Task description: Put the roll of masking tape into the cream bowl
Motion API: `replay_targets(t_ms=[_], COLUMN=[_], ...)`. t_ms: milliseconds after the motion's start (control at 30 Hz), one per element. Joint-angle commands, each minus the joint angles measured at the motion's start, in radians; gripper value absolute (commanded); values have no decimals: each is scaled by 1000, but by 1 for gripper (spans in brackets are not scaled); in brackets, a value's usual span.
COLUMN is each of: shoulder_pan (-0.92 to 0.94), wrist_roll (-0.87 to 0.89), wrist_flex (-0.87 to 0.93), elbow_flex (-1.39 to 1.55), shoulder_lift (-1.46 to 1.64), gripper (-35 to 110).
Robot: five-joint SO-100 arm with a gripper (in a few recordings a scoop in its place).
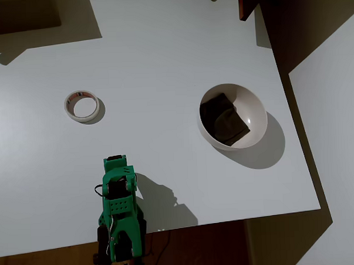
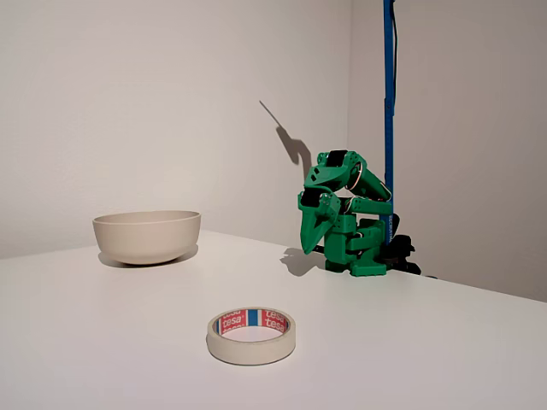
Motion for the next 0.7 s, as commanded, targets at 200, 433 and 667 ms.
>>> replay_targets(t_ms=[200, 433, 667], shoulder_pan=[6, 6, 17], wrist_roll=[29, 29, 49], wrist_flex=[9, 9, 15], elbow_flex=[3, 3, -41], shoulder_lift=[5, 5, 5], gripper=[-8, -8, -8])
